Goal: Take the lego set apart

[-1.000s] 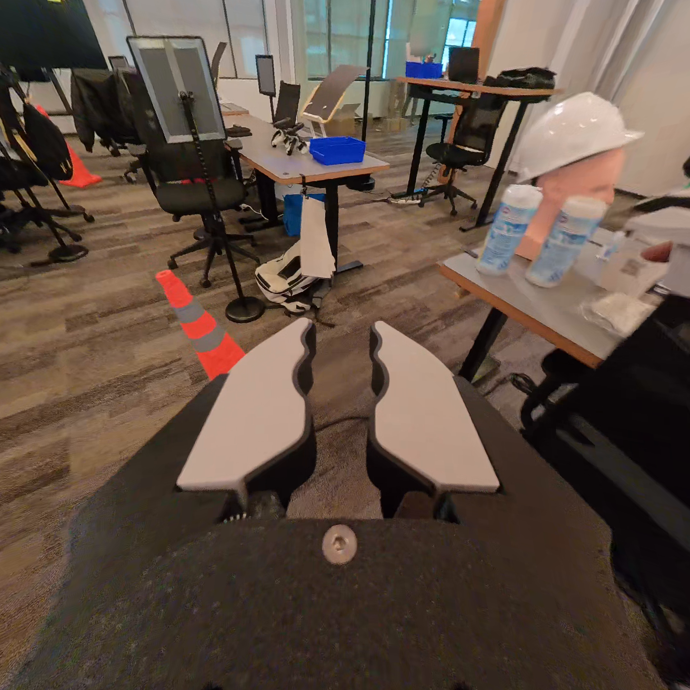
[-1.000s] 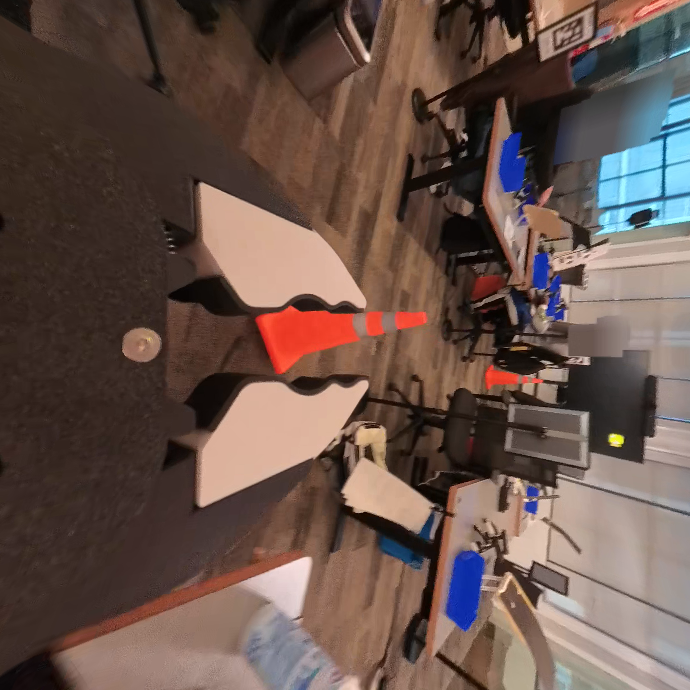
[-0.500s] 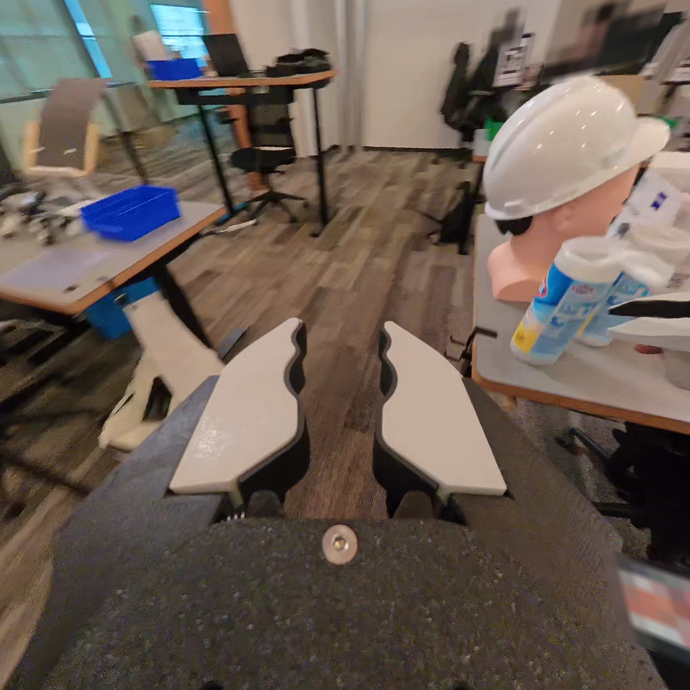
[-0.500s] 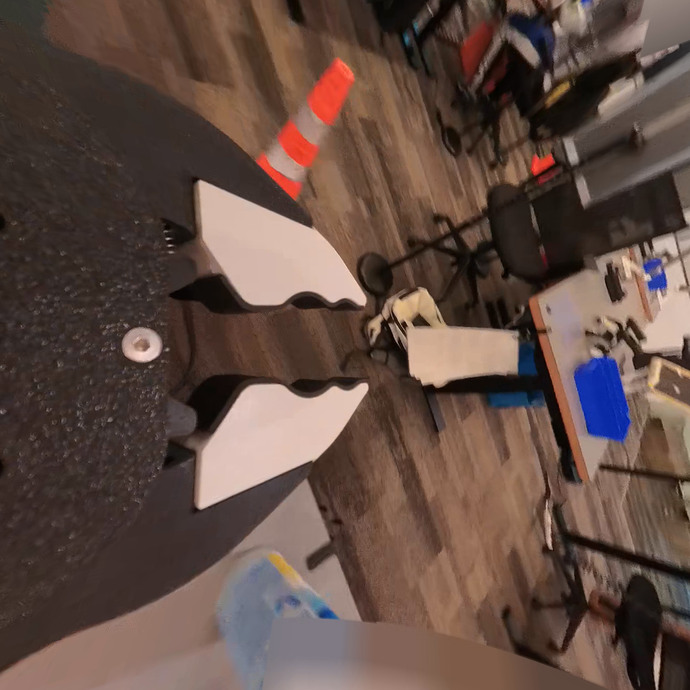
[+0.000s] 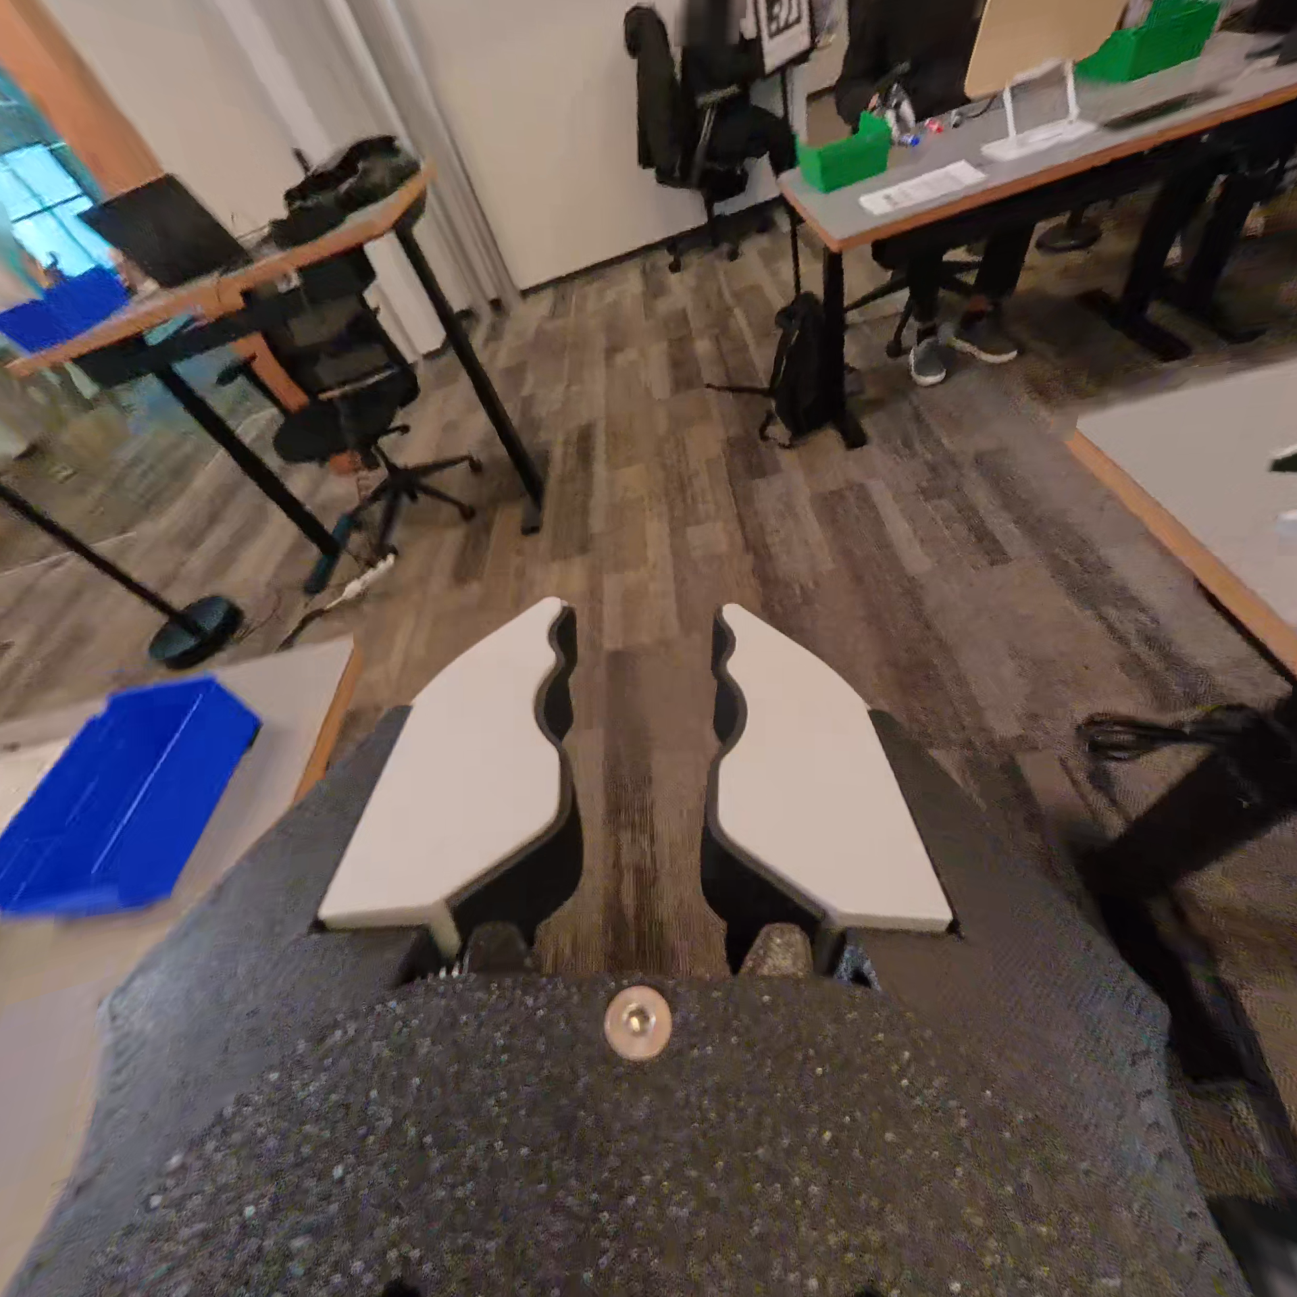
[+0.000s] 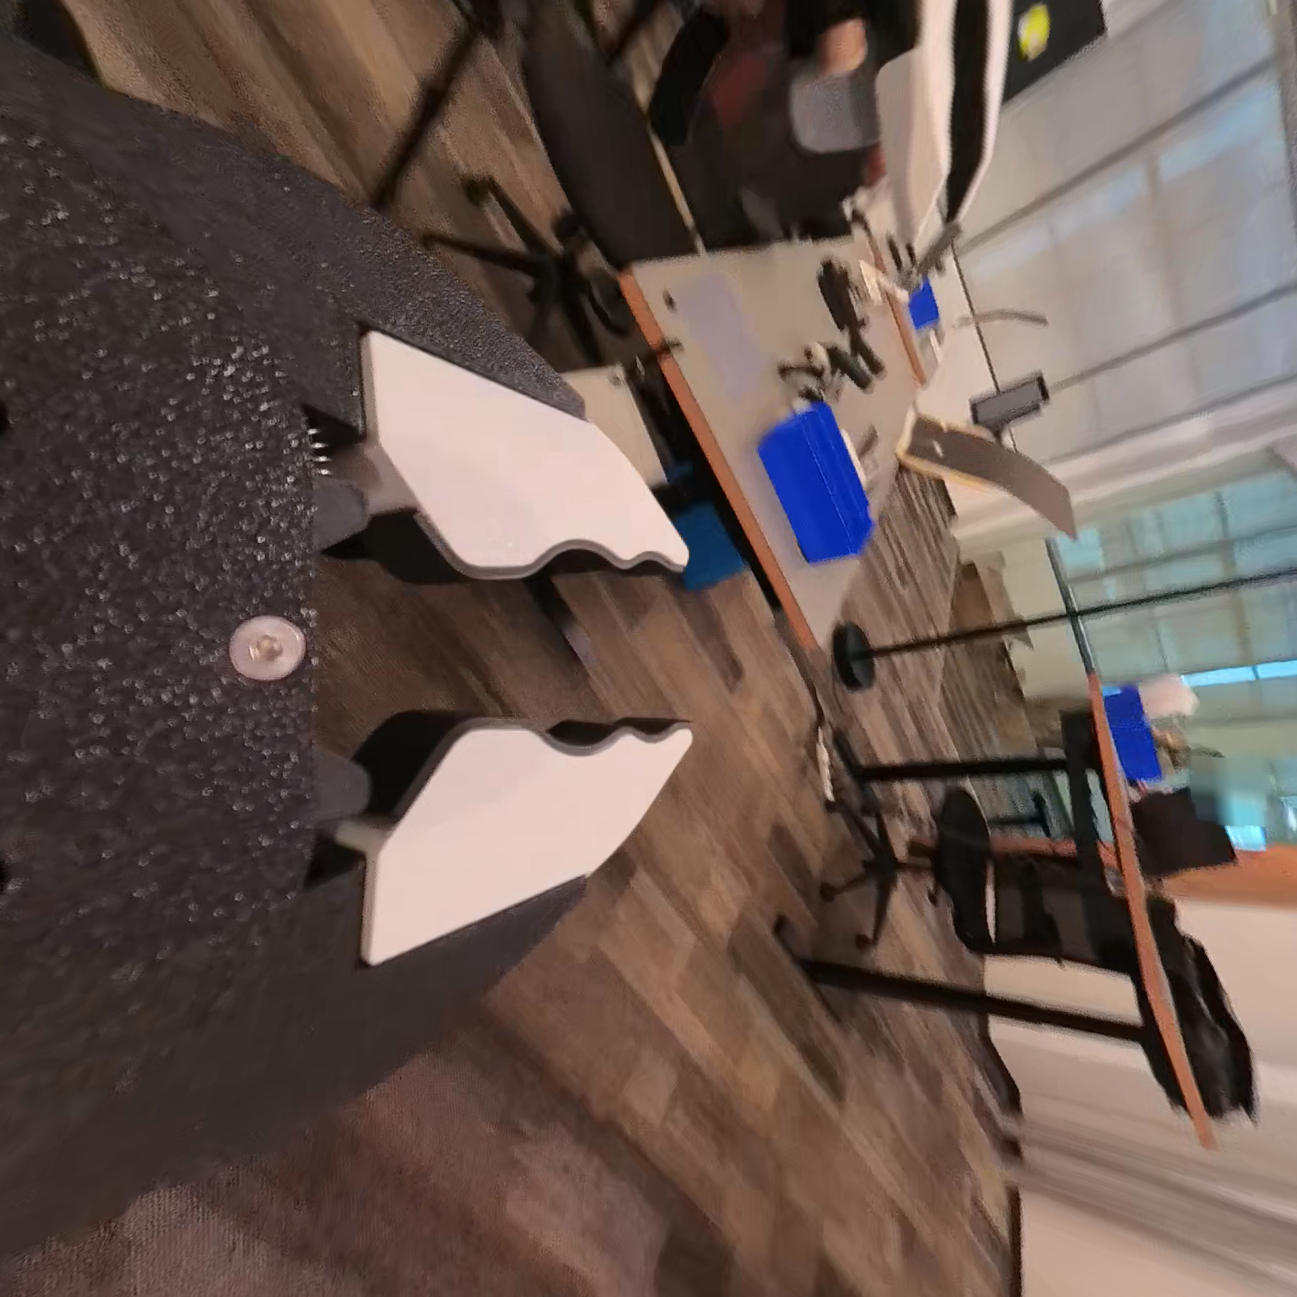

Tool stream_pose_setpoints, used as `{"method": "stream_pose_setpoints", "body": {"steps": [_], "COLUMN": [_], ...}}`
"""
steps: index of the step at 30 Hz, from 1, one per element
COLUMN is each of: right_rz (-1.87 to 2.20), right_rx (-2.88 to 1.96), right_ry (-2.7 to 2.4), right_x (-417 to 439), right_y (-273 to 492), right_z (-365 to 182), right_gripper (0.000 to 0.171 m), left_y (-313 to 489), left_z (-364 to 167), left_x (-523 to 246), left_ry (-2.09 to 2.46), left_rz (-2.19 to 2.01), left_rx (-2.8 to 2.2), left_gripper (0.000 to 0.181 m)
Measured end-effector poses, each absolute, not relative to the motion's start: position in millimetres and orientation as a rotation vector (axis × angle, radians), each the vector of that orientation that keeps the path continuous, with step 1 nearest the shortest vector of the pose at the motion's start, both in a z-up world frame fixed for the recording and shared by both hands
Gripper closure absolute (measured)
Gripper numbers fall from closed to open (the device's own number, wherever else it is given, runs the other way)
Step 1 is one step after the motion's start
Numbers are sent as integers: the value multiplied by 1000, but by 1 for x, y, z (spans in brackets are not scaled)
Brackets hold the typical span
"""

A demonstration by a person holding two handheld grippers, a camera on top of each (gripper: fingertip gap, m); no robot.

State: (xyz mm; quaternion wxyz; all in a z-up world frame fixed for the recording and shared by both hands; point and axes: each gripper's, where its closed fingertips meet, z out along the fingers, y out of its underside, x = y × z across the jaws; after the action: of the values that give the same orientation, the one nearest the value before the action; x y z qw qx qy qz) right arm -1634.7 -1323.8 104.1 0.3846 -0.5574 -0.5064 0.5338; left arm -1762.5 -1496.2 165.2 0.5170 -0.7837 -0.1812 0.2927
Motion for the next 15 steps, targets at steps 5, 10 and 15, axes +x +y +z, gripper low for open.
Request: {"method": "stream_pose_setpoints", "body": {"steps": [5,10,15], "right_rz": [1131,790,553], "right_rx": [-1631,-1849,-1909], "right_ry": [-1063,-819,-433], "right_x": [-1705,-1721,-1737], "right_y": [-1195,-1061,-910], "right_z": [98,30,22], "right_gripper": [130,130,130], "left_y": [-1380,-1211,-999], "left_z": [175,70,17], "left_x": [-1923,-2028,-2063], "left_ry": [-409,-217,52], "left_rz": [517,293,-40], "left_rx": [-1829,-1948,-1958], "left_gripper": [141,140,141]}}
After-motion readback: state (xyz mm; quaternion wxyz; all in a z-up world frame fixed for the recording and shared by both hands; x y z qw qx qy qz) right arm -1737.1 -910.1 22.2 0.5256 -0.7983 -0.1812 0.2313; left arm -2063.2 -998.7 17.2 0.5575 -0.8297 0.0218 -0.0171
